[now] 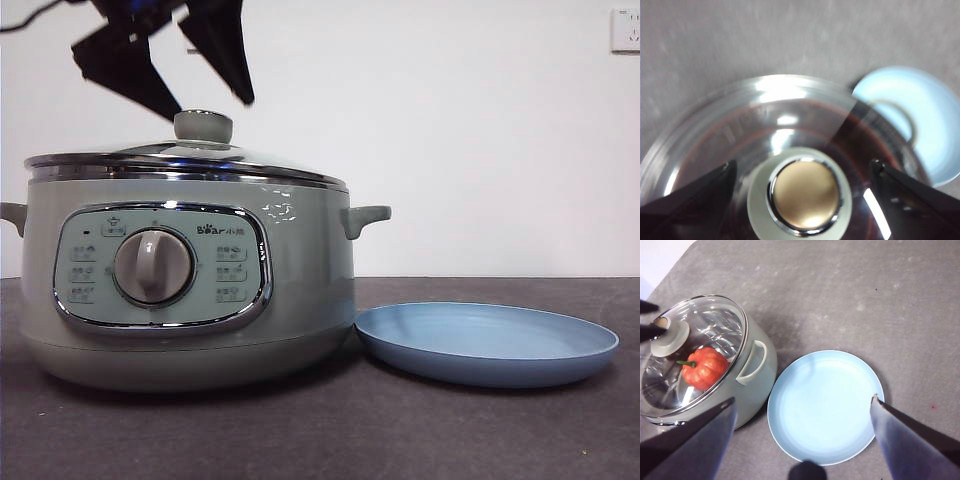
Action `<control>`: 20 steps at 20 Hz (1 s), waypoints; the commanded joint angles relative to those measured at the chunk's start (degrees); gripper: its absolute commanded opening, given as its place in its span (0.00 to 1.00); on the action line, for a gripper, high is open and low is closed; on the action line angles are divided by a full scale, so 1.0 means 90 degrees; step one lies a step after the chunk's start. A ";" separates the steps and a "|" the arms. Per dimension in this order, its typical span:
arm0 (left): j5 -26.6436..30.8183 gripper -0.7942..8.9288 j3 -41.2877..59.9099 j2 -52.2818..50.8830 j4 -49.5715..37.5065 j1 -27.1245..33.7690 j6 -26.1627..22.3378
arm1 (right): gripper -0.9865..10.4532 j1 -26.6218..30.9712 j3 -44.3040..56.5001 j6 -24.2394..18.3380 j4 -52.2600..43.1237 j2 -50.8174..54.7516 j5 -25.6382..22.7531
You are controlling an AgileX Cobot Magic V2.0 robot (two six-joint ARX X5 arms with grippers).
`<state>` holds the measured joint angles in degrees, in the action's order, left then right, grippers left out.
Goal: Take the pumpkin out from the steamer,put the pumpkin in the blue plate,close the lid
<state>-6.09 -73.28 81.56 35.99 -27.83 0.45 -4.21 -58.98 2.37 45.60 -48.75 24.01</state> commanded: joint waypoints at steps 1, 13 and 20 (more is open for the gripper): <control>0.0010 0.53 0.0005 0.0121 0.0107 -0.0066 -0.0104 | 0.48 -0.0012 -0.0024 0.0061 -0.0010 0.0000 0.0000; -0.0012 0.07 0.0005 0.0143 0.0321 -0.0085 -0.0566 | 0.47 -0.0012 -0.0024 0.0061 0.0005 0.0000 0.0002; -0.0005 0.07 0.0005 0.0058 0.0151 -0.0083 -0.0559 | 0.47 -0.0010 -0.0024 0.0068 0.0007 0.0000 0.0010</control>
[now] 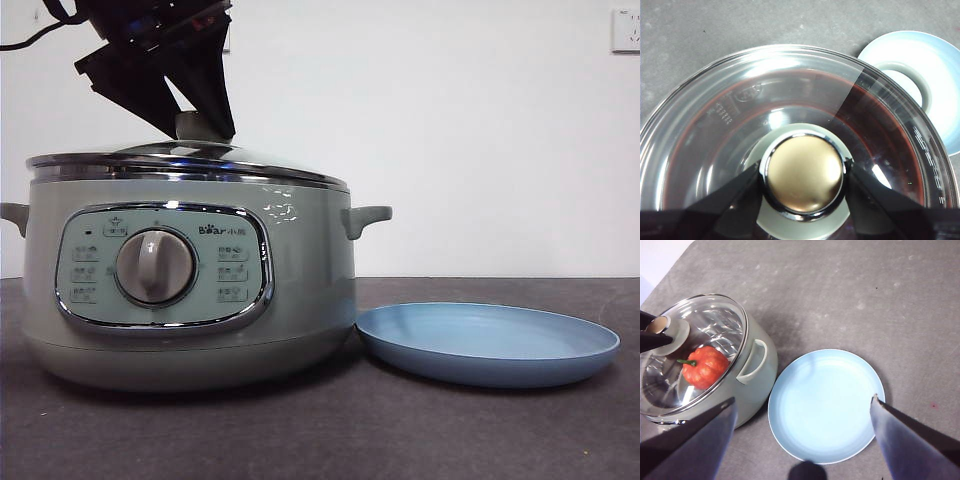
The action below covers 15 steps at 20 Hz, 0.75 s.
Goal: Take the pumpkin out from the steamer,put the pumpkin in the blue plate,close the lid
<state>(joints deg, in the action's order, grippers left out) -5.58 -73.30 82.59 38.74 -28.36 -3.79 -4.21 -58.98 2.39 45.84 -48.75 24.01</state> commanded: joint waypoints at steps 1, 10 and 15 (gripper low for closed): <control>-0.0056 0.07 0.0007 -0.0131 -0.0168 -0.0022 -0.0087 | 0.47 -0.0010 -0.0024 0.0073 -0.0022 0.0000 0.0012; 0.0389 0.07 0.0007 -0.1610 -0.0328 -0.0022 -0.0075 | 0.47 -0.0182 -0.0024 0.0109 -0.0333 -0.0143 0.1027; 0.1409 0.07 0.0007 -0.2851 0.0168 -0.0022 -0.0078 | 0.47 -0.1071 -0.0027 0.0500 -0.1506 -0.0631 0.1418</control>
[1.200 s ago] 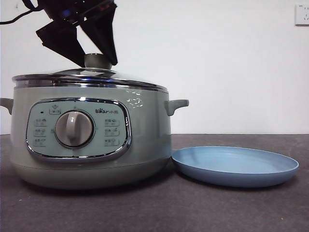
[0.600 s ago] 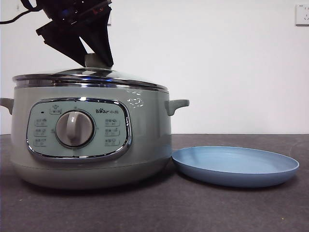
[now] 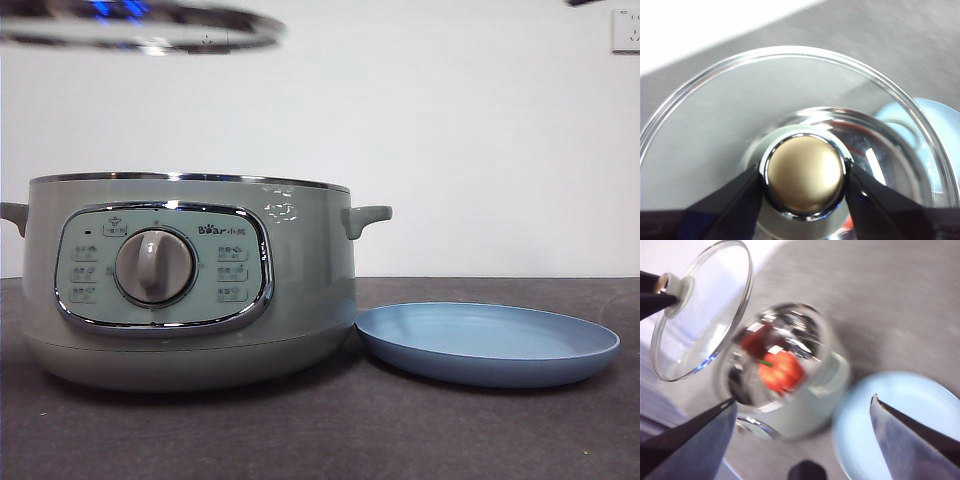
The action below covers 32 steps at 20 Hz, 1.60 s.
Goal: Take the pumpkin out from the steamer,put the pumpkin in the blue plate,close the lid
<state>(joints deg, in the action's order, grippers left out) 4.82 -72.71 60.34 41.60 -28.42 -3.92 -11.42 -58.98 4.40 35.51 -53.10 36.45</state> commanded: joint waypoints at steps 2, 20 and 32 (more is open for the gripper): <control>0.0733 0.07 -0.0058 -0.0891 0.0073 -0.0015 -0.0063 | 0.48 -0.0760 -0.0073 0.0595 -0.0889 -0.0537 0.0032; 0.2130 0.07 -0.0061 -0.2259 0.1015 -0.0007 -0.0070 | 0.62 -0.4112 -0.6300 -0.1195 0.2939 -0.6370 -0.3774; 0.2127 0.07 -0.0061 -0.2256 0.1071 -0.0007 -0.0068 | 0.61 -0.4318 -0.6314 -0.1654 0.2433 -0.7995 -0.4082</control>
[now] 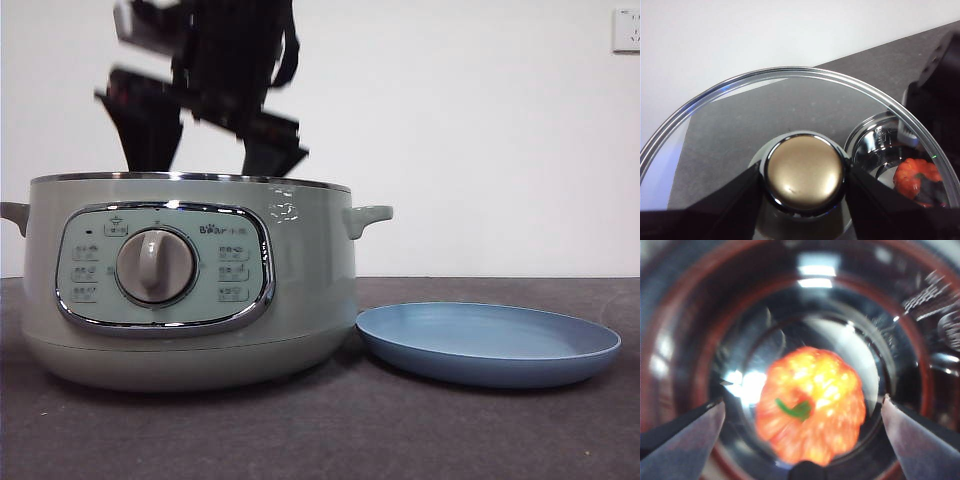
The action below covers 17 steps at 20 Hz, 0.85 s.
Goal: Take the pumpkin out from the steamer,put the pumpkin in the blue plate,close the lid
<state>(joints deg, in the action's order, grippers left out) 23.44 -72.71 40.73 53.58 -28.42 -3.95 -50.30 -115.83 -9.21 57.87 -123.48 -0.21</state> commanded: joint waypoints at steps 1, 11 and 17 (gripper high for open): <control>0.0058 0.07 -0.0061 -0.0078 -0.0260 -0.0007 -0.0066 | 0.61 0.0002 0.0002 -0.0141 -0.0087 -0.0270 -0.0010; 0.0051 0.07 -0.0061 -0.0078 -0.0073 -0.0007 -0.0061 | 0.08 0.0199 0.0005 -0.0053 -0.0041 -0.0437 0.0340; 0.0022 0.07 -0.0061 -0.0078 -0.0039 -0.0007 -0.0019 | 0.08 0.0180 0.0005 0.0087 0.0170 0.0204 0.0335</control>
<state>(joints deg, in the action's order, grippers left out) 23.38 -72.71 40.75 55.72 -28.42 -3.90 -48.45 -115.83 -9.17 60.10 -121.75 2.81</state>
